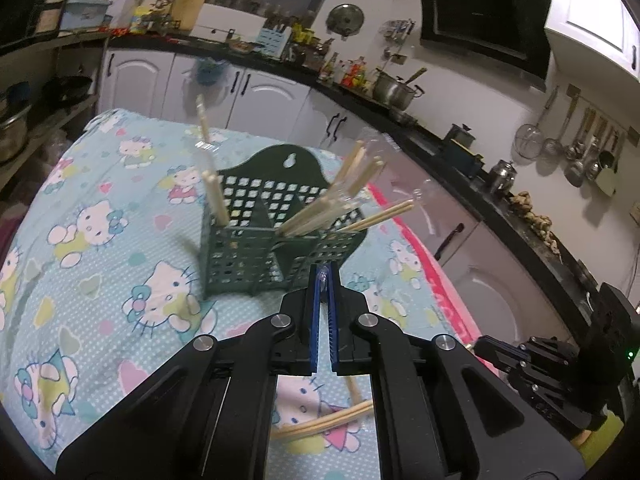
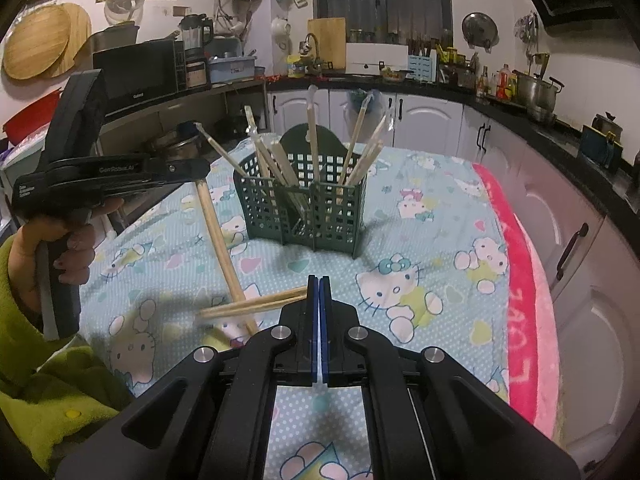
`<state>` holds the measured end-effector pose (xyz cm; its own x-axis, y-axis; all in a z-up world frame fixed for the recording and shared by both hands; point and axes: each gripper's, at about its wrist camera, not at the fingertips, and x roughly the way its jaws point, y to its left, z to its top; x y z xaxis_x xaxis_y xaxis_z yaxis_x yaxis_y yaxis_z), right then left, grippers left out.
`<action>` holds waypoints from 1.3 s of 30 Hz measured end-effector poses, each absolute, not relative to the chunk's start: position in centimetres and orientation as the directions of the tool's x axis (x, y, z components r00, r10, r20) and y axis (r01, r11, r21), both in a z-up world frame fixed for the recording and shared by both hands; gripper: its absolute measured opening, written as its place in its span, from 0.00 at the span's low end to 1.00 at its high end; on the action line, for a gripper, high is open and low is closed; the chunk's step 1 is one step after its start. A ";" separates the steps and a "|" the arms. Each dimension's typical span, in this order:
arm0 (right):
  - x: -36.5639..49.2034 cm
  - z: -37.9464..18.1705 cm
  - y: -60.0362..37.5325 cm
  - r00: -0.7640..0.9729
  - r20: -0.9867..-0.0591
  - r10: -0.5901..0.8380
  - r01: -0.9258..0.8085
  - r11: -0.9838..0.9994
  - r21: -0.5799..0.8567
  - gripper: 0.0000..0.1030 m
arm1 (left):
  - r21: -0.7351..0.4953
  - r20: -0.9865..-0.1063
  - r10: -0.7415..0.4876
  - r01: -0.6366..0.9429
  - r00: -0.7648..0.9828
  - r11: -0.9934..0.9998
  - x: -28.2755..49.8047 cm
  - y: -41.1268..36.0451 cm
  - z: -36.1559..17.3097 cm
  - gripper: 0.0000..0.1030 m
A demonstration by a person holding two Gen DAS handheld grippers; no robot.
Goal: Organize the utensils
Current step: 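Lift both held chopsticks and carry them toward the green caddy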
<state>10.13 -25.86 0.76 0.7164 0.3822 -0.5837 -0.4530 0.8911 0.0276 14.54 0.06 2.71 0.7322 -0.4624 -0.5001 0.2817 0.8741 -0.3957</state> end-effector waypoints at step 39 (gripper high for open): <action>10.8 10.9 -24.6 0.823 -0.391 0.413 -0.467 0.883 -0.048 0.01 | -0.370 -0.336 -0.572 0.454 0.748 0.810 15.4 -3.0 13.7 0.01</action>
<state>10.85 -24.60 10.94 0.8226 0.4132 -0.3907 -0.4665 0.8832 -0.0482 15.39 -3.05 13.70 0.7480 -0.5724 -0.3359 0.4539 0.8104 -0.3704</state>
